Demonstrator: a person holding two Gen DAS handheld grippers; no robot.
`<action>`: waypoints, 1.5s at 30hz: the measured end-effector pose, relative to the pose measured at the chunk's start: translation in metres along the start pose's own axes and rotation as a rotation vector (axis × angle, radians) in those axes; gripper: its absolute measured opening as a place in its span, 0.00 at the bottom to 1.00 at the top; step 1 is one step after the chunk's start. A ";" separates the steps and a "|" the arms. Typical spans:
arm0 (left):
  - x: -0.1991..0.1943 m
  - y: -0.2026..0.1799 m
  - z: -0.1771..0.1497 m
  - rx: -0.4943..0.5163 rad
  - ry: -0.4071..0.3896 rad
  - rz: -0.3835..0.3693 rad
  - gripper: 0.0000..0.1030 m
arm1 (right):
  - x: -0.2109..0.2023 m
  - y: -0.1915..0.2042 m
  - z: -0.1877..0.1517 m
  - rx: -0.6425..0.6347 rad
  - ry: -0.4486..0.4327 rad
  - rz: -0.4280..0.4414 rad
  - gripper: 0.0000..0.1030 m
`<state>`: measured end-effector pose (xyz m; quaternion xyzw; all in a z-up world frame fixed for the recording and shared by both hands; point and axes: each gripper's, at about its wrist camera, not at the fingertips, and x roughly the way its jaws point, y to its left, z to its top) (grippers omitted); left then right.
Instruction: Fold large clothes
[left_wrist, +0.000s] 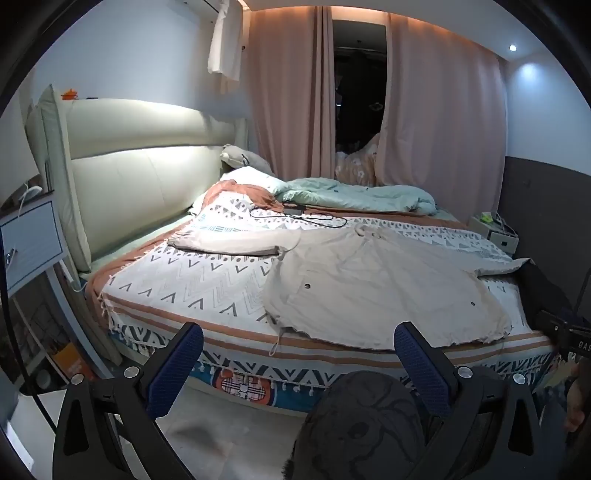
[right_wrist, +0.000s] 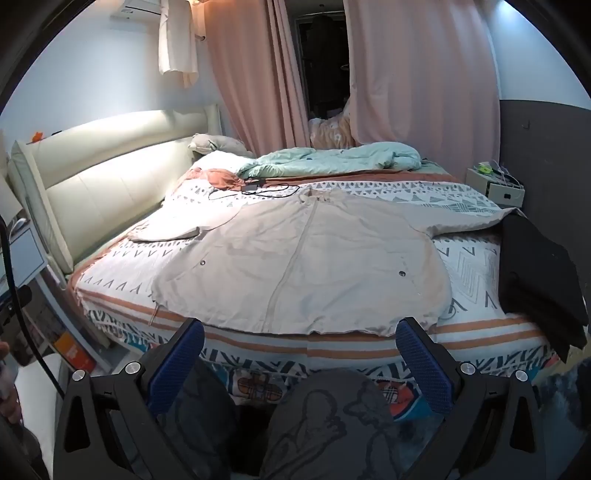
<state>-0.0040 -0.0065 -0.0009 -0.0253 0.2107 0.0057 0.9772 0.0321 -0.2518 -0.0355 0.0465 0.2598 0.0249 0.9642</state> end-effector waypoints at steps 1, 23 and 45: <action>-0.002 -0.001 -0.001 0.001 0.000 -0.001 1.00 | -0.001 -0.004 0.000 0.001 0.000 0.000 1.00; 0.004 0.003 -0.005 -0.007 0.019 -0.050 1.00 | -0.007 -0.012 -0.008 0.002 -0.033 -0.042 1.00; 0.017 0.004 -0.005 -0.021 0.025 -0.053 1.00 | 0.014 -0.025 -0.016 0.020 -0.013 -0.075 1.00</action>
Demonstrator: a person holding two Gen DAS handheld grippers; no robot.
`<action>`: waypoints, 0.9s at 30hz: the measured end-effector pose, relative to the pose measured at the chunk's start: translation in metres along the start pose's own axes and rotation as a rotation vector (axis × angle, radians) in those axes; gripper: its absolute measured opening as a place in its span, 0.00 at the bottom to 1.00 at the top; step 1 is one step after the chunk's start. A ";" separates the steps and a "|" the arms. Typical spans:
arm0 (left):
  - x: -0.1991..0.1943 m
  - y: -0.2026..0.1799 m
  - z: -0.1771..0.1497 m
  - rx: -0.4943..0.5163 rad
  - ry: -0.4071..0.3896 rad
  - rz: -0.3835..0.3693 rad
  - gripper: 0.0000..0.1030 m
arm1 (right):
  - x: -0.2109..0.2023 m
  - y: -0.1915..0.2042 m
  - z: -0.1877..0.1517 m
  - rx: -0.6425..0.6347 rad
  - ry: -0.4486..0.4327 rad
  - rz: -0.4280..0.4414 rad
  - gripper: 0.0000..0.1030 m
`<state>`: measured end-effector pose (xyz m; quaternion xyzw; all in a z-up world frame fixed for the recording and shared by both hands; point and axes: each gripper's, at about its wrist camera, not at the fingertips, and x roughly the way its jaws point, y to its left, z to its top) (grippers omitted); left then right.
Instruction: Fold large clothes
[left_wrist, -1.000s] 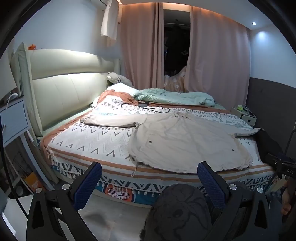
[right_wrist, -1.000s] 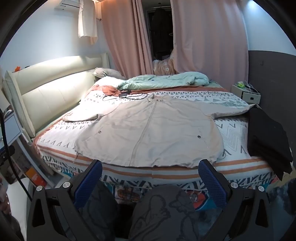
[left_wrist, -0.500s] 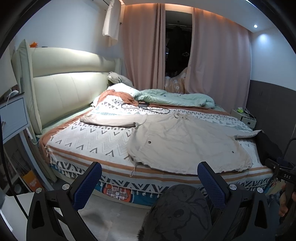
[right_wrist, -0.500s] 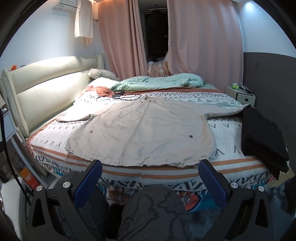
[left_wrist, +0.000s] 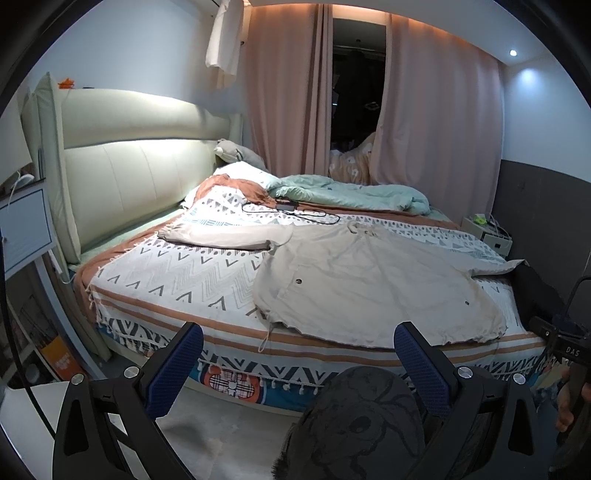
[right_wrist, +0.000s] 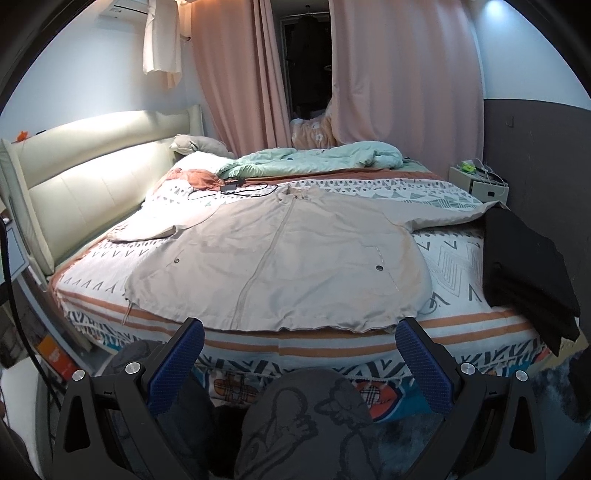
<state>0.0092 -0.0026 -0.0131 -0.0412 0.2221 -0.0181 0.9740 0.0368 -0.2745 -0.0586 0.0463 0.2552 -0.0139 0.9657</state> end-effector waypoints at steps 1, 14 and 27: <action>0.000 0.000 0.000 0.000 0.001 0.000 1.00 | 0.000 0.000 0.000 0.000 -0.001 0.000 1.00; -0.003 -0.002 -0.004 0.019 -0.013 -0.015 1.00 | -0.003 -0.008 0.002 0.034 0.001 -0.009 1.00; -0.017 0.008 -0.012 -0.005 -0.018 -0.026 1.00 | -0.016 0.005 0.007 0.016 -0.008 -0.009 1.00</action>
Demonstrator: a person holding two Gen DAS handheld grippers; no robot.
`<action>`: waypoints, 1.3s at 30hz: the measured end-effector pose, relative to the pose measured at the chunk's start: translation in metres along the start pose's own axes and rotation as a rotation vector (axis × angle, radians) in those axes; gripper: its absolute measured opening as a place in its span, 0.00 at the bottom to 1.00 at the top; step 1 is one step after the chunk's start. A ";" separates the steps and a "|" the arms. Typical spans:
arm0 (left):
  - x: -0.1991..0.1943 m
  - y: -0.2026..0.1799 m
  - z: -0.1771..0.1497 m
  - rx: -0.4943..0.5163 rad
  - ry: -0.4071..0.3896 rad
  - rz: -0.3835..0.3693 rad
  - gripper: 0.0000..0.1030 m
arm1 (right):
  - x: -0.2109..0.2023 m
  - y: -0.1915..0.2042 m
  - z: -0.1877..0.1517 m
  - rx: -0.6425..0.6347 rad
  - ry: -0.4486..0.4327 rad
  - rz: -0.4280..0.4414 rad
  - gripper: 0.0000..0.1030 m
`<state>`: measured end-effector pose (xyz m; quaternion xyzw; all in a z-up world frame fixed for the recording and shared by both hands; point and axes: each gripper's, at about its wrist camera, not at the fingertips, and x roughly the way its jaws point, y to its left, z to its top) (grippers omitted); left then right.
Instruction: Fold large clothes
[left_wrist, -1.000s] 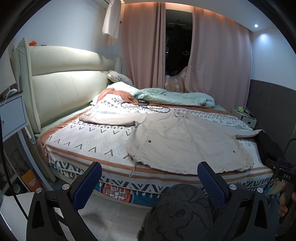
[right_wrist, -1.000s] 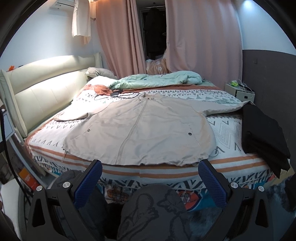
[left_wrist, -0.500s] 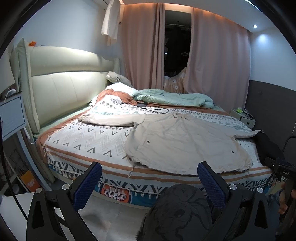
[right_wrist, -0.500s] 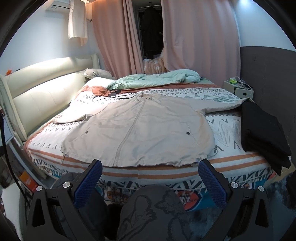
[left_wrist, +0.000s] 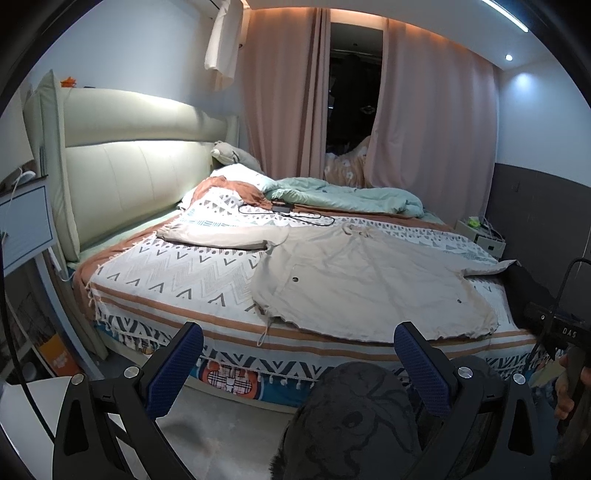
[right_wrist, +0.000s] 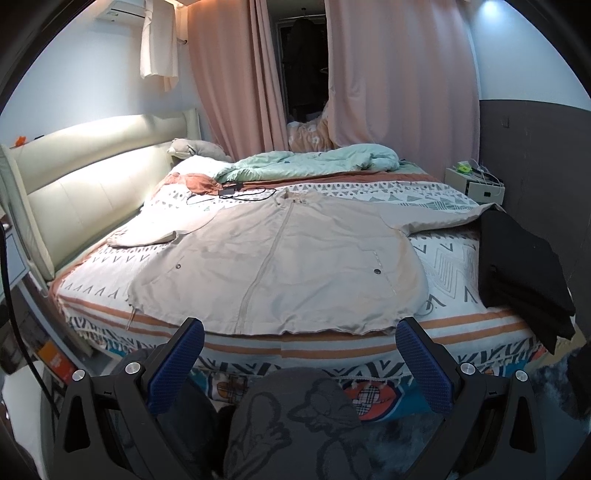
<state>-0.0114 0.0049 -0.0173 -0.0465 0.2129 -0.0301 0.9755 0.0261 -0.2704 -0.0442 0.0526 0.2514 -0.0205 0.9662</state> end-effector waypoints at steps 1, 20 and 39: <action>0.000 0.001 0.000 -0.001 0.000 0.001 1.00 | -0.001 -0.001 0.000 0.004 0.001 0.001 1.00; 0.021 0.015 0.004 -0.025 0.032 0.001 1.00 | 0.024 -0.011 0.034 0.092 0.038 -0.021 1.00; 0.103 0.038 0.026 -0.073 0.123 0.134 1.00 | 0.125 0.046 0.105 0.096 0.006 0.109 1.00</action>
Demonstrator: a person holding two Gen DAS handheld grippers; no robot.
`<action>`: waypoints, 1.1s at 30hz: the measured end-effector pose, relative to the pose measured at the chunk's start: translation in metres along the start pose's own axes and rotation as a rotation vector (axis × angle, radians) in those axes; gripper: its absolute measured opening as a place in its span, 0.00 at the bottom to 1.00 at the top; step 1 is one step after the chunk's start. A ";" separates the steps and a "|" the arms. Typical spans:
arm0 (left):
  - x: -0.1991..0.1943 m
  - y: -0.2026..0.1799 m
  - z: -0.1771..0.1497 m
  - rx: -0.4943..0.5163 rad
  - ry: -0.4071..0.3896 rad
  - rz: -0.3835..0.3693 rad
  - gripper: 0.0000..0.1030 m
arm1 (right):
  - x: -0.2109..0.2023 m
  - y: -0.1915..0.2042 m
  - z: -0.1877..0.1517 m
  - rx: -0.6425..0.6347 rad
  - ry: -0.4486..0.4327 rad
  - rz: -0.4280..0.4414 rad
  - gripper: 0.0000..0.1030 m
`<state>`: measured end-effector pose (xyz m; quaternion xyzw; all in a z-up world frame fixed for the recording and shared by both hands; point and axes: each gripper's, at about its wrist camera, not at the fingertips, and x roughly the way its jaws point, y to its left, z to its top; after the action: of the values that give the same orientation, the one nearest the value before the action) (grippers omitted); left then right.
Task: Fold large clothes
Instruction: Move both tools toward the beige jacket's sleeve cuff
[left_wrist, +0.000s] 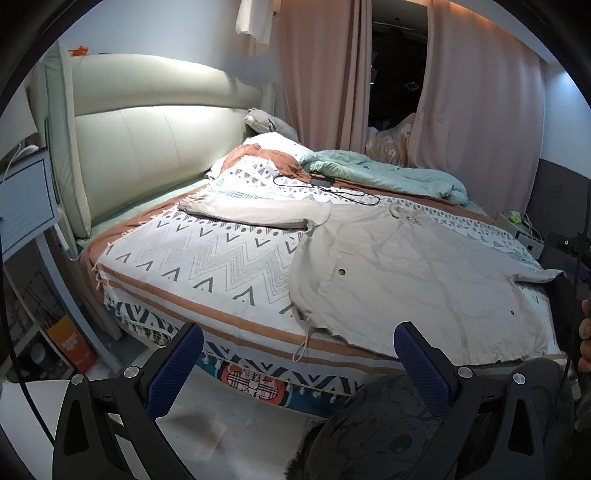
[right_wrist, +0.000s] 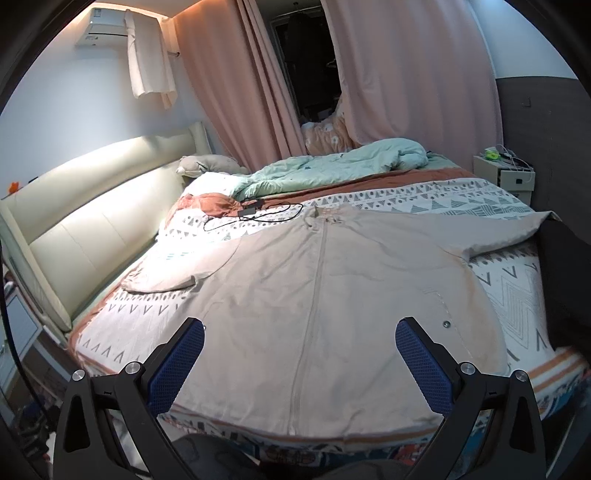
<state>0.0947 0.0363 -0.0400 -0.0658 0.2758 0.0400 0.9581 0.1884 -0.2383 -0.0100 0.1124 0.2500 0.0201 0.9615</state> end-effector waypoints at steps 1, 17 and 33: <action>0.005 0.000 0.003 -0.002 0.003 0.005 1.00 | 0.007 0.002 0.003 0.003 0.002 0.007 1.00; 0.084 -0.002 0.052 -0.036 0.040 0.071 1.00 | 0.119 -0.006 0.048 0.138 0.056 0.040 1.00; 0.159 0.024 0.102 -0.096 0.109 0.183 1.00 | 0.232 0.023 0.108 0.192 0.091 0.063 1.00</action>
<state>0.2797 0.0816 -0.0420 -0.0881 0.3302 0.1370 0.9298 0.4438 -0.2158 -0.0231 0.2106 0.2903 0.0314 0.9330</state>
